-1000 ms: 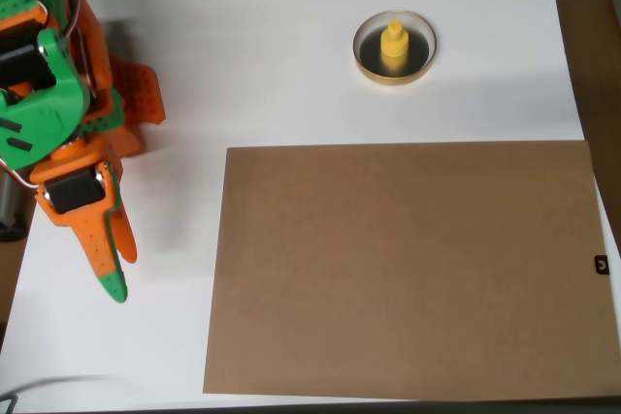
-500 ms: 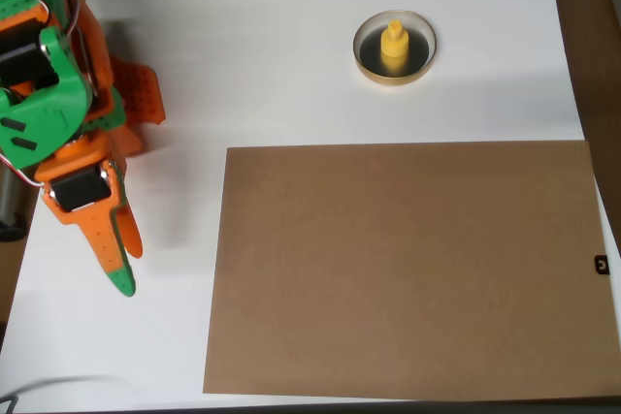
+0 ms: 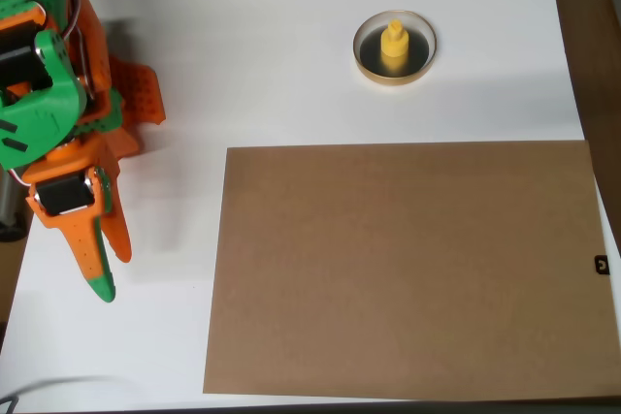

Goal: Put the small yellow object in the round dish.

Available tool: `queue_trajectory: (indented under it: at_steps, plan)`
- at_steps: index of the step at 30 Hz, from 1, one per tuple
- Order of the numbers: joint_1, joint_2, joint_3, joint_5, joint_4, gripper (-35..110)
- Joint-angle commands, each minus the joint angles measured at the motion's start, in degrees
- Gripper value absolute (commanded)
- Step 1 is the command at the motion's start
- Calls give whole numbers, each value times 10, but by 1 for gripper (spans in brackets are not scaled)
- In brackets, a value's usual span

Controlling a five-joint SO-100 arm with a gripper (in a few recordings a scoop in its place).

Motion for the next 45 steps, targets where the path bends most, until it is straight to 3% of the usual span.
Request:
queue_trajectory:
  at_steps: [1, 24, 45]
  plan:
    - [8, 11, -3, 9, 2, 23]
    - [8, 11, -3, 9, 2, 7]
    - [8, 11, -3, 9, 2, 4]
